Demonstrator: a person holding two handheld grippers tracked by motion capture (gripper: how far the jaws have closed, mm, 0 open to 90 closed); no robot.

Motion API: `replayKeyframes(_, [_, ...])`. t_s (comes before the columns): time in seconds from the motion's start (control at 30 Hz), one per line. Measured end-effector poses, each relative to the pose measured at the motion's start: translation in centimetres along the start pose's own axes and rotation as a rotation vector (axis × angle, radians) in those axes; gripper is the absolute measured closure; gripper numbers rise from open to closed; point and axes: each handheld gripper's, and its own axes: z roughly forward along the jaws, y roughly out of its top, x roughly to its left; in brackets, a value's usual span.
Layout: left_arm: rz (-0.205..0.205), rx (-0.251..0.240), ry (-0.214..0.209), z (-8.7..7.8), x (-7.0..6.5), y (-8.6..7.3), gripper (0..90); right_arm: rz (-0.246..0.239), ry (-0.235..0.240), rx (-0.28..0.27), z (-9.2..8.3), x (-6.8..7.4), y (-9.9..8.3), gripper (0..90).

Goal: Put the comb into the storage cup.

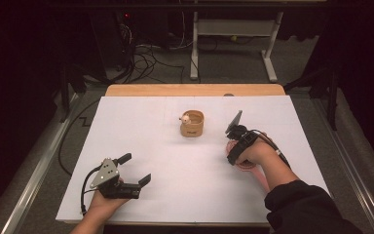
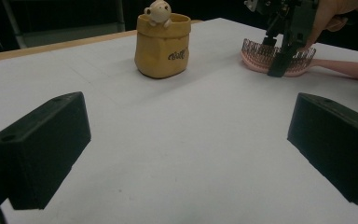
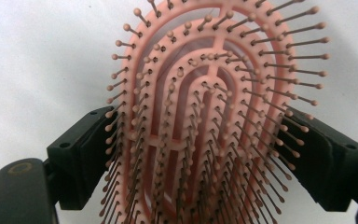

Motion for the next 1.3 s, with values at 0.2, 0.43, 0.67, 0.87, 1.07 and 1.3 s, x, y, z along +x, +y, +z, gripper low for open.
replayKeyframes(0.2, [-0.005,-0.001,-0.002,0.08,-0.01,-0.02,0.0,0.004,-0.001,0.028,-0.04,0.01,0.39,16.6])
replayKeyframes(0.43, [-0.004,0.003,-0.003,0.12,-0.02,-0.06,0.0,0.007,0.000,0.011,-0.10,-0.07,0.19,18.4])
replayKeyframes(0.67, [-0.005,0.001,0.001,0.13,0.07,-0.07,0.0,0.016,0.003,0.012,-0.17,-0.12,0.18,19.5])
replayKeyframes(0.87, [-0.005,0.001,0.004,0.13,0.11,-0.07,0.0,0.013,0.005,0.003,-0.21,-0.20,0.07,20.1])
replayKeyframes(1.07, [-0.004,0.001,0.005,0.10,0.21,-0.07,0.0,0.004,0.008,0.001,-0.24,-0.27,0.04,20.3])
replayKeyframes(1.3, [-0.004,-0.003,0.003,0.08,0.18,-0.04,0.1,0.005,0.011,0.012,-0.32,-0.29,0.10,20.4])
